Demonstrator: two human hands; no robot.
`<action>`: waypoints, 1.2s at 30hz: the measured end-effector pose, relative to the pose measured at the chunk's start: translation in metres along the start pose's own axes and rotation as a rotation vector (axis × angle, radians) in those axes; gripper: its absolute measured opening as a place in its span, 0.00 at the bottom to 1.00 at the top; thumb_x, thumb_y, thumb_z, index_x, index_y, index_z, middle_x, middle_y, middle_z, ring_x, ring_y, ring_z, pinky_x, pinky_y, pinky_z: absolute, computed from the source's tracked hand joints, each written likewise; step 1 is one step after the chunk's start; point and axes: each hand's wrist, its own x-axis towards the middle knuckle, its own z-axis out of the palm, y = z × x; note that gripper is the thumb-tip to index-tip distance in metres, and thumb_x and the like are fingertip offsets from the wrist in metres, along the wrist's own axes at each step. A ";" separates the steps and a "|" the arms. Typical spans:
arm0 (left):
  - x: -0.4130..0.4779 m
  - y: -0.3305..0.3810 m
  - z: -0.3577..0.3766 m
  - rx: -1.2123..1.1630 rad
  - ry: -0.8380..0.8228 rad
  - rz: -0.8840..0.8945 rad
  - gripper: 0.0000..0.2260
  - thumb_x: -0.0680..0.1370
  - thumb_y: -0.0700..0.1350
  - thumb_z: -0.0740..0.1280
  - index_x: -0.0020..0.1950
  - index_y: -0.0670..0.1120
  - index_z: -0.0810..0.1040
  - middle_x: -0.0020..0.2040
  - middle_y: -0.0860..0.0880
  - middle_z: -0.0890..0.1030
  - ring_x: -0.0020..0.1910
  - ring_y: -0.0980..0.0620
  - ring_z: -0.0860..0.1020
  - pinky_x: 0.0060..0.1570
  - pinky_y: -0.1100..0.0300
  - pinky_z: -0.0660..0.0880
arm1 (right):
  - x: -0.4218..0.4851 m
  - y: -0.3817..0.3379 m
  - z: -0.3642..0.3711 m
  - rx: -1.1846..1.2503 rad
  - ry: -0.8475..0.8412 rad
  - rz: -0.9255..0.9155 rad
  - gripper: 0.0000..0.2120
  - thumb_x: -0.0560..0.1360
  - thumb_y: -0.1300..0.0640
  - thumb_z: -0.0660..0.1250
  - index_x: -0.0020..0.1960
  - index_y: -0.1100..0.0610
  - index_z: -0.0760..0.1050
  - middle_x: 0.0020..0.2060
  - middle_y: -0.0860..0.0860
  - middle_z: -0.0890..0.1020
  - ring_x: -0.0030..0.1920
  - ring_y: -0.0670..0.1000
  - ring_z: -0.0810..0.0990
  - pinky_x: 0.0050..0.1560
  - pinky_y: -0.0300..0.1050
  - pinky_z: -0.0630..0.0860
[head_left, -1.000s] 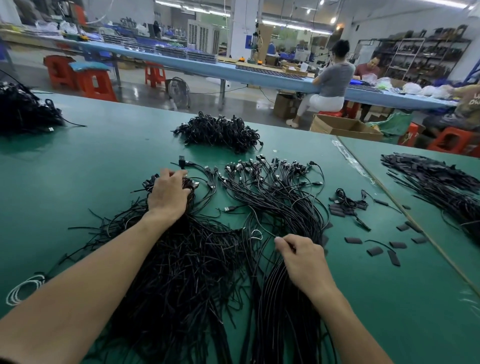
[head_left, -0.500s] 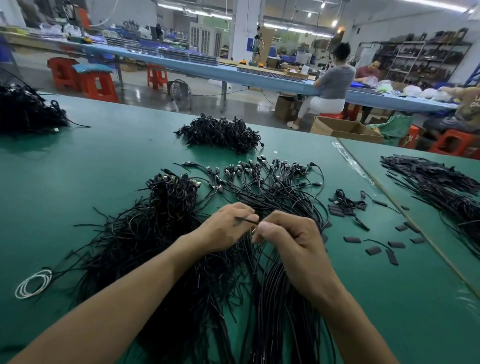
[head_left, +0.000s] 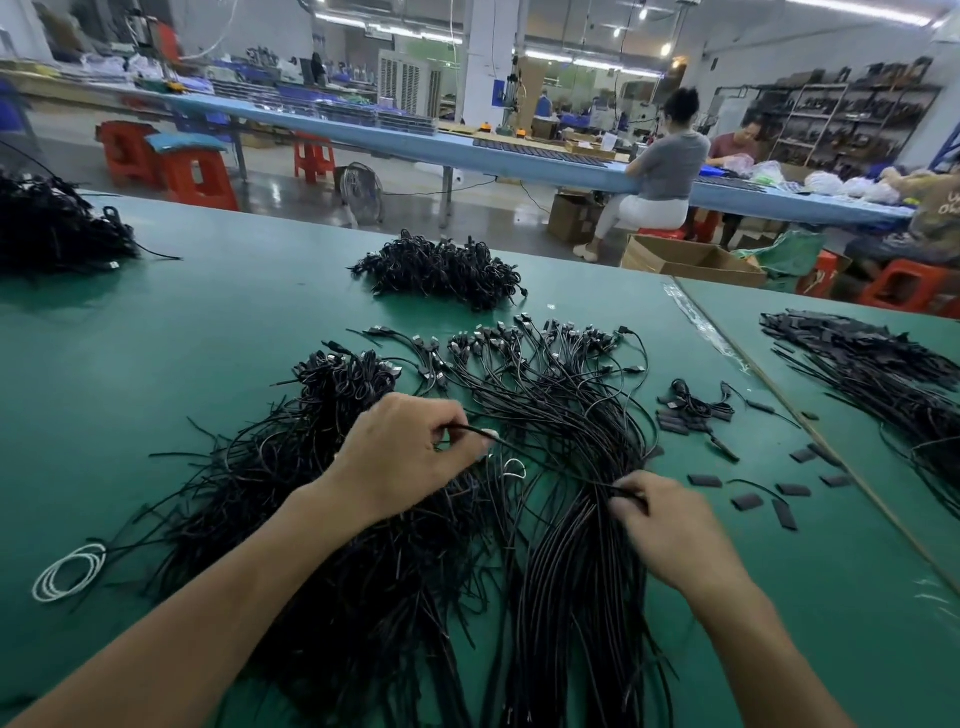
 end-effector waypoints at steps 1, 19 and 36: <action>0.001 0.004 0.002 0.077 -0.100 -0.025 0.18 0.79 0.58 0.66 0.32 0.53 0.71 0.26 0.57 0.72 0.22 0.59 0.69 0.25 0.69 0.65 | -0.003 -0.007 0.001 0.022 -0.057 -0.091 0.13 0.81 0.49 0.63 0.66 0.47 0.75 0.56 0.43 0.80 0.56 0.49 0.79 0.60 0.47 0.76; -0.017 0.045 0.022 -0.943 -0.580 -0.341 0.22 0.82 0.60 0.58 0.30 0.52 0.69 0.25 0.54 0.63 0.23 0.55 0.58 0.23 0.66 0.59 | -0.012 -0.050 0.018 0.668 0.161 -0.282 0.09 0.81 0.53 0.65 0.43 0.48 0.81 0.31 0.45 0.81 0.29 0.42 0.73 0.31 0.38 0.70; -0.023 0.031 0.043 -0.611 -0.262 -0.323 0.17 0.84 0.48 0.59 0.43 0.45 0.83 0.36 0.48 0.83 0.35 0.50 0.81 0.40 0.51 0.80 | -0.038 -0.068 0.002 0.443 -0.112 -0.497 0.08 0.78 0.52 0.69 0.40 0.52 0.80 0.34 0.43 0.80 0.32 0.41 0.76 0.34 0.41 0.75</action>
